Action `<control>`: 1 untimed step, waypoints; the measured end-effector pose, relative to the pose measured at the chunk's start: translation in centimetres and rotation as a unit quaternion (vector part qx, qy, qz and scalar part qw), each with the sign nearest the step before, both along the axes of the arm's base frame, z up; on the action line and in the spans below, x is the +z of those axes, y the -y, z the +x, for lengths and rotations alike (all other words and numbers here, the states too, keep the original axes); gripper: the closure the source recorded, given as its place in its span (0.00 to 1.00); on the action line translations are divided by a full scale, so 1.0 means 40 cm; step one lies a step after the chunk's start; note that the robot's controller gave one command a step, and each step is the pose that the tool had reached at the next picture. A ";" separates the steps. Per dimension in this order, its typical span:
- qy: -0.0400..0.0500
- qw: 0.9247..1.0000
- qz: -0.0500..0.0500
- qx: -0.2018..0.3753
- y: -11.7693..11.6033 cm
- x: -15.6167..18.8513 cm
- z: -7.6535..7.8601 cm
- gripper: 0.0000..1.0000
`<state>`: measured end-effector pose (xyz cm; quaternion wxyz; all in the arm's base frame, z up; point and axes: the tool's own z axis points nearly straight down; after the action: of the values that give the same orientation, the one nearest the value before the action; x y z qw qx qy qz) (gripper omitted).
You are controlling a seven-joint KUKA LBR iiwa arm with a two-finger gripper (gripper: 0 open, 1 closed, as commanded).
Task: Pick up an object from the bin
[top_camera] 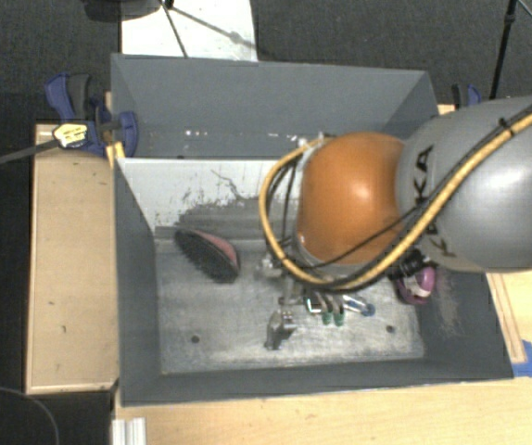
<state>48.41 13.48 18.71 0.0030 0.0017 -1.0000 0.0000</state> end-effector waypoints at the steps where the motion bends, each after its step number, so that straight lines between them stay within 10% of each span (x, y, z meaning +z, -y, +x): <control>1: 0.006 0.998 0.000 0.067 -0.036 -0.138 0.214 0.00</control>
Offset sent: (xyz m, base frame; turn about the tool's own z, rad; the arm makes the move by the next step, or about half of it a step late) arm 0.0836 0.0147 -0.0543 -0.1349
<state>56.99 14.92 13.21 -0.0027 0.0687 -0.9976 -0.0002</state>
